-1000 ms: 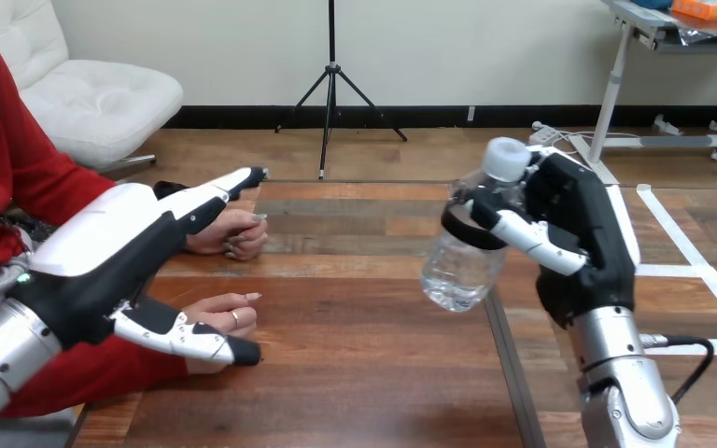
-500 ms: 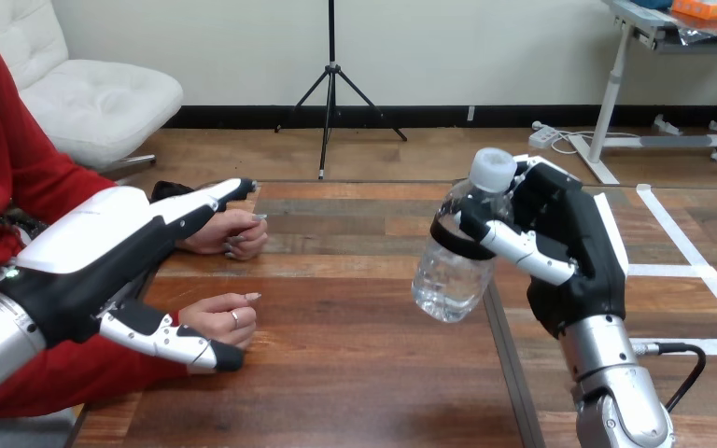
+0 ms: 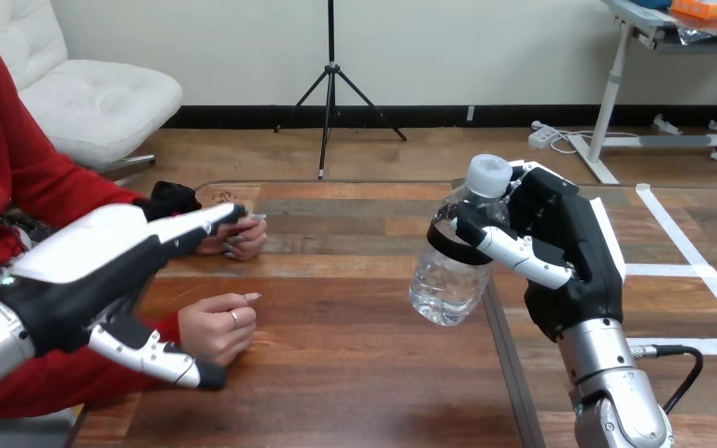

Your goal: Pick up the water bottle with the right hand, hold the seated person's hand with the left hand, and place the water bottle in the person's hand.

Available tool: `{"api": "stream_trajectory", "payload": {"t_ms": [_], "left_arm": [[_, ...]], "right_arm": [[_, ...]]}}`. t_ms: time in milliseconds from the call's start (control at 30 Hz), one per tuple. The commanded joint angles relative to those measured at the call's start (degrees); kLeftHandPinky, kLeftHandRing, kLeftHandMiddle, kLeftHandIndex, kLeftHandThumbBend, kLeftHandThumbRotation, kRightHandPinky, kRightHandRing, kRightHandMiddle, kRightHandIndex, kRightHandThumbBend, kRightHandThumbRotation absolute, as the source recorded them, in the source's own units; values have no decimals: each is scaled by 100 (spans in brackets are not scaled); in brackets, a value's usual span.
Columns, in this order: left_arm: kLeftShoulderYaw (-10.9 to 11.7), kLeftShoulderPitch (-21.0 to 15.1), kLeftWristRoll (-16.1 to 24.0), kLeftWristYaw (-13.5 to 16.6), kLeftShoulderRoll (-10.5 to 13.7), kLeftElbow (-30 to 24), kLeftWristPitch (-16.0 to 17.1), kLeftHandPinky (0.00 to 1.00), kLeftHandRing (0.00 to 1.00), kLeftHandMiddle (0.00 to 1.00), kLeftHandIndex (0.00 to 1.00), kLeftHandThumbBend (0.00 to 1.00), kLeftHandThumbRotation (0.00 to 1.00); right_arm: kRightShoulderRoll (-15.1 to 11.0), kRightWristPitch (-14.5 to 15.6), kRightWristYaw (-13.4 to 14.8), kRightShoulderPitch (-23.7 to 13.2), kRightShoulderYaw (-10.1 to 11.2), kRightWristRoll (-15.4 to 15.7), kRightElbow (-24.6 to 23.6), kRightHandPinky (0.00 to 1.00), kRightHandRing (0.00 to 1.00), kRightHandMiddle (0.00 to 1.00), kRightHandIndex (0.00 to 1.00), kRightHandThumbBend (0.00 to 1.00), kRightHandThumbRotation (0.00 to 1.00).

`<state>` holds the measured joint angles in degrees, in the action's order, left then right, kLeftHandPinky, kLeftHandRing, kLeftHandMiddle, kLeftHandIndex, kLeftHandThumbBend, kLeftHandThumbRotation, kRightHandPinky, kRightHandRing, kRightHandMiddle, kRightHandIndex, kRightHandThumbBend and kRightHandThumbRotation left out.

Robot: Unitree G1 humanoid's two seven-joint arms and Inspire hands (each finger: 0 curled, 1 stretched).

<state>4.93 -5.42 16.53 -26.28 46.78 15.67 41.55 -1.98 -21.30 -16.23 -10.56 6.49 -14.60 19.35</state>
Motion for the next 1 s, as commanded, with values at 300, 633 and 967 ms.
{"api": "stream_trajectory", "payload": {"t_ms": [300,633,967], "left_arm": [[-275,-701,415,188,281,969,272,83,91,93,95,100,47],[-447,-856,793,343,302,1322,82,83,90,91,93,100,44],[-646,-972,1222,604,336,1553,-34,79,86,88,91,100,40]], "right_arm": [[95,52,7,-186,-119,-154,-946,30,37,44,46,84,0],[98,219,50,-171,-173,-230,-1236,30,36,44,45,85,0],[113,326,22,-148,-218,-282,-1507,29,36,43,45,83,0]]}}
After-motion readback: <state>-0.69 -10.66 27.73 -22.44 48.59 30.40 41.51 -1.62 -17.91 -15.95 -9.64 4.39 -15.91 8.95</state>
